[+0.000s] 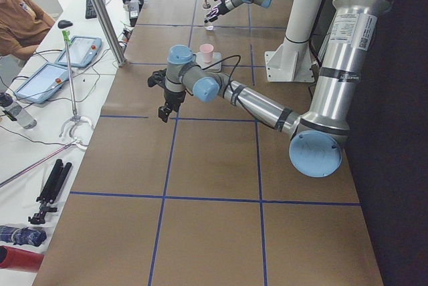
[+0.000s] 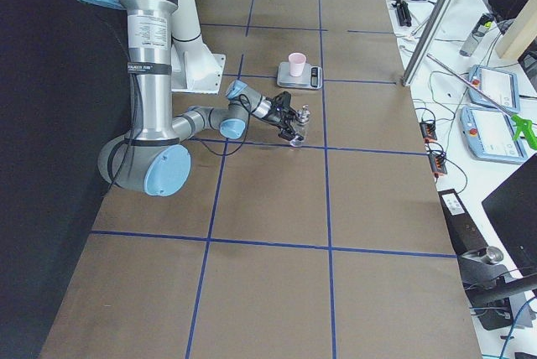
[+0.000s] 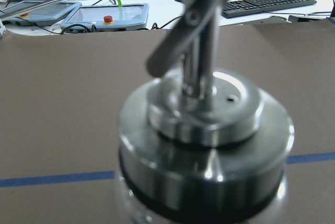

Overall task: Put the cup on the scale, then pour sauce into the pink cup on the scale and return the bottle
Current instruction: 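Lower the glass dispenser onto the table with the right gripper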

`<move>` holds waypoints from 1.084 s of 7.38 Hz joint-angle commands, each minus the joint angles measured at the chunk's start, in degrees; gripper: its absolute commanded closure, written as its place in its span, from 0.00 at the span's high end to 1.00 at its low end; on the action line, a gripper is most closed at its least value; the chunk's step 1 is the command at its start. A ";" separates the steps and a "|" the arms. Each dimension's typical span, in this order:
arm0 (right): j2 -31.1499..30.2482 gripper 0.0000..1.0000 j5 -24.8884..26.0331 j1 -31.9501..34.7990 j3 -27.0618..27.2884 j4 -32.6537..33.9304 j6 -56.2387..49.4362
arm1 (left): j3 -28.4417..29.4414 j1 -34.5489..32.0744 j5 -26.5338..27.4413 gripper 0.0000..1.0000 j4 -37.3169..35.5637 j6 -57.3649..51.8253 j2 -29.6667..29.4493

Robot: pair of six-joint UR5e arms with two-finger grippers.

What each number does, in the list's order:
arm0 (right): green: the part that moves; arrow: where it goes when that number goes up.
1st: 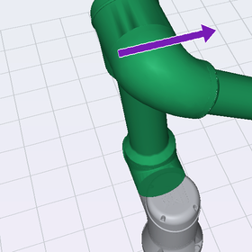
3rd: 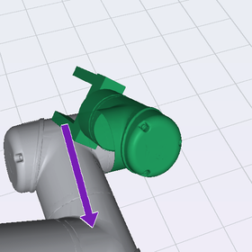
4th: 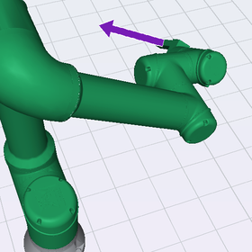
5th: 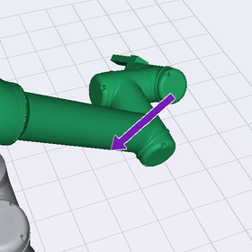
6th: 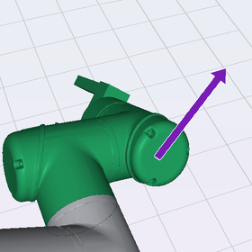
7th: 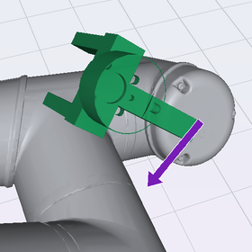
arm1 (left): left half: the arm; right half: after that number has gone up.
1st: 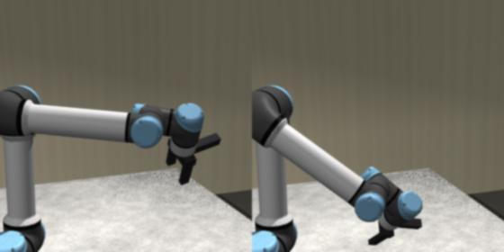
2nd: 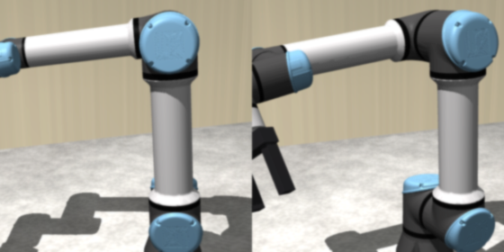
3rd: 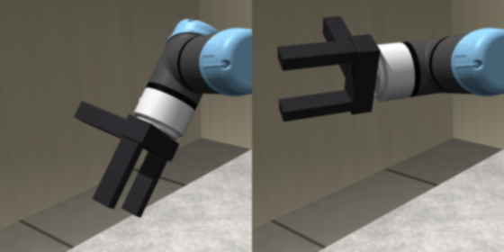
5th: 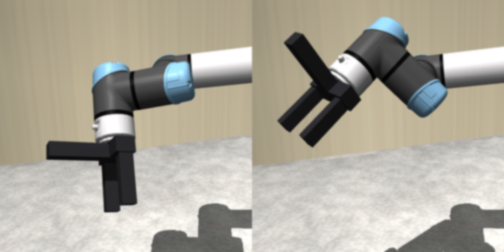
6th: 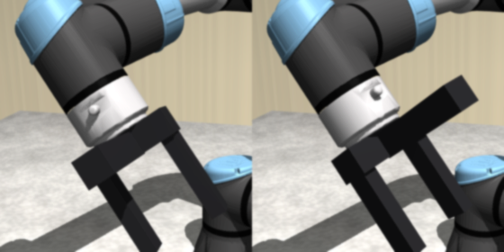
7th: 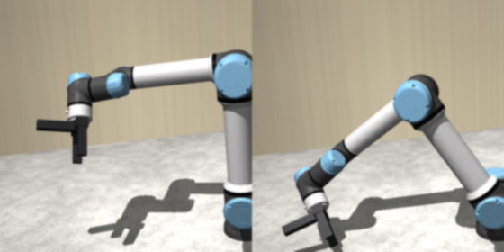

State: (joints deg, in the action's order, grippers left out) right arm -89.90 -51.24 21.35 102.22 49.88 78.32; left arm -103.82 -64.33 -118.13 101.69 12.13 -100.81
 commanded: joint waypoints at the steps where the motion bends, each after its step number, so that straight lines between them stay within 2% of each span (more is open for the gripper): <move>1: -0.02 0.50 -0.09 -0.08 -0.09 0.04 -0.10 | 0.02 0.08 0.00 0.78 0.00 0.00 0.00; 2: 0.07 0.99 0.08 -0.26 -0.09 0.04 -0.02 | 0.02 0.08 0.00 0.78 0.00 0.00 0.00; 8: -0.19 1.00 0.17 -2.10 0.52 -0.48 0.07 | 0.02 0.08 0.00 0.78 0.00 0.00 0.00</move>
State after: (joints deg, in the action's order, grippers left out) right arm -89.96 -51.24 20.05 102.44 49.61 78.33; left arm -103.80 -64.25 -118.13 101.69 12.13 -100.81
